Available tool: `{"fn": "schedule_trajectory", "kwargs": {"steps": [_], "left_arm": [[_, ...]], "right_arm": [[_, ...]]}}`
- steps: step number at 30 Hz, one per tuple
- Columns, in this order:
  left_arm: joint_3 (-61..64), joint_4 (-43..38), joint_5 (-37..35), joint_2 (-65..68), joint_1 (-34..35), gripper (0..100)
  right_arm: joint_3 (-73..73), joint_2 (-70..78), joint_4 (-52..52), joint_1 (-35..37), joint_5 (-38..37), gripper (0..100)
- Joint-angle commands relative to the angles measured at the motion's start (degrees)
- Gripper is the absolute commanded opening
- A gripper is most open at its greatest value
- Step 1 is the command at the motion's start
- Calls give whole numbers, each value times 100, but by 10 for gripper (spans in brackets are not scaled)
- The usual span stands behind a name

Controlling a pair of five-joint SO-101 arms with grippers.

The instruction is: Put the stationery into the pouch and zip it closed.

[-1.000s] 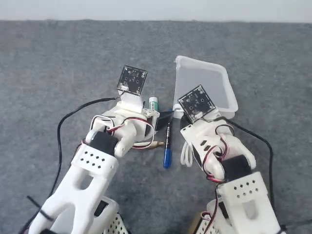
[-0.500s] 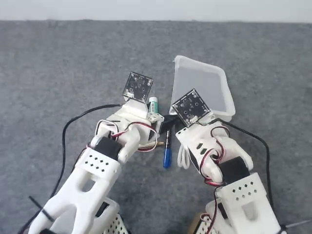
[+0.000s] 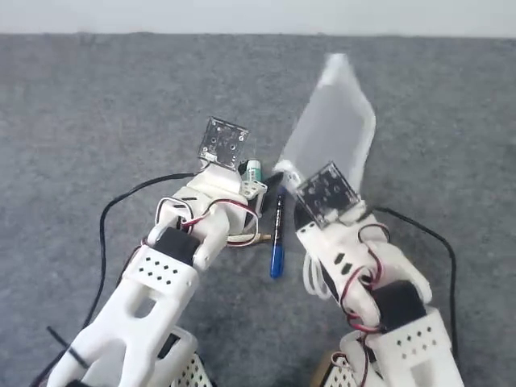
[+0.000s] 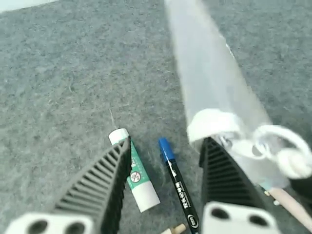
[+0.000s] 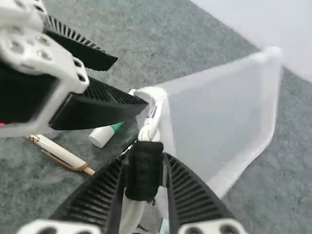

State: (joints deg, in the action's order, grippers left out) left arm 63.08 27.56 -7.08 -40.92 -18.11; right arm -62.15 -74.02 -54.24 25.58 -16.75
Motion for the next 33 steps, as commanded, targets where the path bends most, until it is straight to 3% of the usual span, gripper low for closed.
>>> {"fn": "schedule_trajectory", "kwargs": {"steps": [1, 9, 18, 24, 29, 33], "left_arm": [[-40, -132, 44, -176, 18, 206], [-40, -123, 70, -176, 18, 76], [-84, 123, 53, -220, 62, 72], [-92, 123, 35, -220, 79, 12], [-145, 149, -229, -220, 387, 13], [-444, 651, -378, -185, 624, 13]], "right_arm": [[-193, -549, 145, 84, -62, 6], [-299, -699, 163, 127, -70, 6], [-308, -690, 31, 321, -141, 6], [-281, -690, -242, 347, -440, 6], [-281, -681, -295, 347, -492, 6], [-220, -286, -347, 347, -563, 6]]}}
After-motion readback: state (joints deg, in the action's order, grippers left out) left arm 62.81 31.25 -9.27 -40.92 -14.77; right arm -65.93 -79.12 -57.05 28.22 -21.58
